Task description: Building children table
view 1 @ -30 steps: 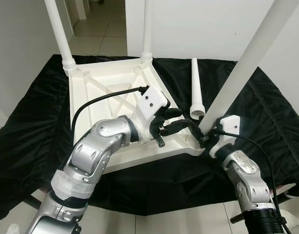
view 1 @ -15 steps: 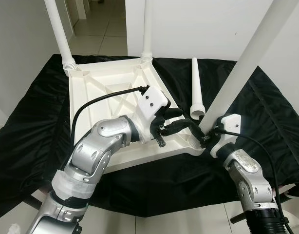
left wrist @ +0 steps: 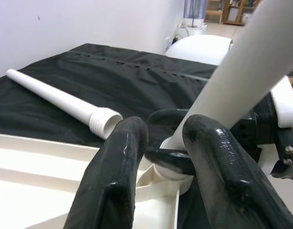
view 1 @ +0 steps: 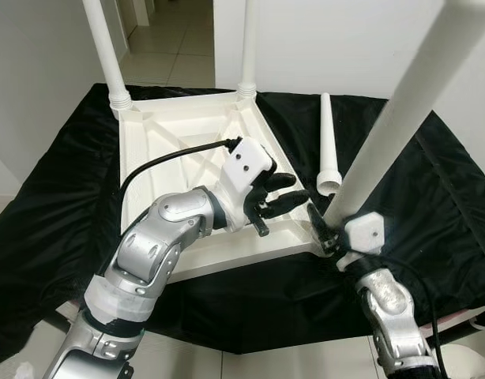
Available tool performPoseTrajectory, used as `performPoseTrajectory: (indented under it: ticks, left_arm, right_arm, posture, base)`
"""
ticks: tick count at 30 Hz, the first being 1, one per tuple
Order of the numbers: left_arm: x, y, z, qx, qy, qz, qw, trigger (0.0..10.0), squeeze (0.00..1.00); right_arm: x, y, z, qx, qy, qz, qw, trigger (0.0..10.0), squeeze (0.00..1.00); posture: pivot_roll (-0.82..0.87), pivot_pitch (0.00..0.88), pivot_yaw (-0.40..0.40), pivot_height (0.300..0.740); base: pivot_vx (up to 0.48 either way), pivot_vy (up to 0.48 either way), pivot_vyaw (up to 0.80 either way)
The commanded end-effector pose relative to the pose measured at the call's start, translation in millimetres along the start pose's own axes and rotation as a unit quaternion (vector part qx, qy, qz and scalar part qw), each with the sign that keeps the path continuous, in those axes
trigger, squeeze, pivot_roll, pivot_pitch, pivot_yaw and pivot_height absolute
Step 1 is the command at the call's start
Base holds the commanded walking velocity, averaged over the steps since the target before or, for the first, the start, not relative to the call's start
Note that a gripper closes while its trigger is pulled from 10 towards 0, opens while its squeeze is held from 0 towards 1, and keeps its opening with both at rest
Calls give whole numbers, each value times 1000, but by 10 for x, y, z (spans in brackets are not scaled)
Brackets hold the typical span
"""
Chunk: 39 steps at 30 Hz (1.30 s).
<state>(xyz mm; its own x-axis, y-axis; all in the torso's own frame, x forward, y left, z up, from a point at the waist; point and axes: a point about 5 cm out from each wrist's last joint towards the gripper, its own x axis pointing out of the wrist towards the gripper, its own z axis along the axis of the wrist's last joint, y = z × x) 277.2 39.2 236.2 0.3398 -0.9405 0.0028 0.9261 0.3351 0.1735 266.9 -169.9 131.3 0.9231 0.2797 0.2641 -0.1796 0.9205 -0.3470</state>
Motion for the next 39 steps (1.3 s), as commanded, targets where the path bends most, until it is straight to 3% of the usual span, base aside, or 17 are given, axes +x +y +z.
performPoseTrajectory:
  ticks: [1,8,11,16,17,18,19,21,23,24,28,29,33,37,38,39]
  left_arm:
    - [4,46,20,8,0,20,1000,10000,0]
    - [11,52,25,12,-1,20,1000,10000,0]
    - [27,56,33,15,-3,20,1000,10000,0]
    - [40,56,40,17,-7,23,1000,10000,0]
    - [42,57,38,17,-8,24,1000,10000,0]
    - [42,57,38,17,-8,24,1000,10000,0]
    - [41,59,34,17,-9,26,999,10000,0]
    - [41,59,34,17,-9,26,999,10000,0]
    - [44,65,37,16,-10,28,999,10000,0]
    - [44,65,37,16,-10,28,999,10000,0]
    - [52,80,30,14,-14,35,999,10000,0]
    - [62,91,25,10,-16,42,999,10000,0]
    - [62,91,25,10,-16,42,999,10000,0]
    - [69,115,28,-2,-22,54,998,10000,0]
    - [70,134,22,-25,-26,55,998,10000,110]
    - [70,134,22,-25,-26,55,998,10000,110]
  right_arm:
    - [-117,2,-188,-20,54,-4,998,10000,0]
    - [-41,-44,22,-83,-5,-15,996,10000,0]
    - [61,-205,280,-124,-63,-76,987,10000,0]
    - [147,-326,364,-84,-69,-122,987,10000,0]
    - [178,-352,391,-51,-70,-133,987,10000,0]
    - [178,-352,391,-51,-70,-133,987,10000,0]
    - [222,-386,453,1,-78,-147,986,10000,0]
    - [222,-386,453,1,-78,-147,986,10000,0]
    - [269,-389,494,43,-78,-148,985,10000,0]
    - [269,-389,494,43,-78,-148,985,10000,0]
    - [322,-404,470,98,-49,-159,981,10000,0]
    - [344,-396,394,113,-13,-161,980,10000,0]
    - [344,-396,394,113,-13,-161,980,10000,0]
    - [359,-381,341,131,20,-163,978,10000,0]
    - [365,-363,330,140,31,-161,977,10000,0]
    - [365,-363,330,140,31,-161,977,10000,0]
  posture:
    - [-6,47,26,740]
    - [-8,41,29,740]
    - [-12,36,31,740]
    - [-16,32,33,740]
    - [-16,30,33,740]
    - [-16,30,33,740]
    - [-17,27,34,740]
    - [-17,27,34,740]
    - [-19,25,32,740]
    - [-19,25,32,740]
    - [-26,24,29,740]
    - [-28,22,29,740]
    - [-28,22,29,740]
    - [-28,19,29,740]
    - [-30,17,31,740]
    - [-30,17,31,740]
  base:
    - [0,0,0]
    - [0,0,0]
    - [0,0,0]
    - [0,0,0]
    - [0,0,0]
    - [0,0,0]
    - [0,0,0]
    - [0,0,0]
    - [0,0,0]
    - [0,0,0]
    - [0,0,0]
    - [0,0,0]
    - [0,0,0]
    - [0,0,0]
    - [0,0,0]
    - [0,0,0]
